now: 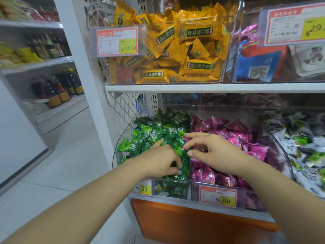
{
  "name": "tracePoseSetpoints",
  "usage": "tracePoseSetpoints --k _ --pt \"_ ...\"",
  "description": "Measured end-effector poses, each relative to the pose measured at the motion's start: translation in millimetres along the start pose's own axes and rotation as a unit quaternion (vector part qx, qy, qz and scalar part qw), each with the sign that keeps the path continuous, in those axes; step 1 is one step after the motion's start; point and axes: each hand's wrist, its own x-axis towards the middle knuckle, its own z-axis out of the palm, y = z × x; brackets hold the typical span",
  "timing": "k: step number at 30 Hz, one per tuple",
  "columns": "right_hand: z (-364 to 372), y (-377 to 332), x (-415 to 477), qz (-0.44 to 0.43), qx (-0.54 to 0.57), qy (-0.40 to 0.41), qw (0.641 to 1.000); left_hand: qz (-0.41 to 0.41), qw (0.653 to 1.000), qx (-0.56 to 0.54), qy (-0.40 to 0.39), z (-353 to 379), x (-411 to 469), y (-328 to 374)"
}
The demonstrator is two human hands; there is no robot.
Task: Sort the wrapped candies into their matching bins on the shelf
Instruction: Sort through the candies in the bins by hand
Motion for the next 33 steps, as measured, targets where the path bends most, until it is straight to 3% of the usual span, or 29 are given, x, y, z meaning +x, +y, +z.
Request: tracePoseSetpoints --k 5,9,22,29,33 --pt "0 1 -1 0.003 0.001 -0.003 1.0 -0.045 0.992 0.079 -0.086 0 12 4" --pt "1 2 -2 0.011 0.006 -0.007 1.0 -0.048 0.992 0.091 -0.077 3 14 7" --pt "-2 -3 -4 0.014 0.01 -0.013 1.0 -0.011 0.992 -0.055 0.111 2 -3 -15" --pt "-1 -4 -4 0.003 0.003 -0.002 1.0 -0.024 0.957 -0.131 0.259 -7 -13 -16" --pt "1 -7 -6 -0.015 0.003 0.073 0.997 -0.026 0.919 -0.212 0.331 -14 -18 -10"
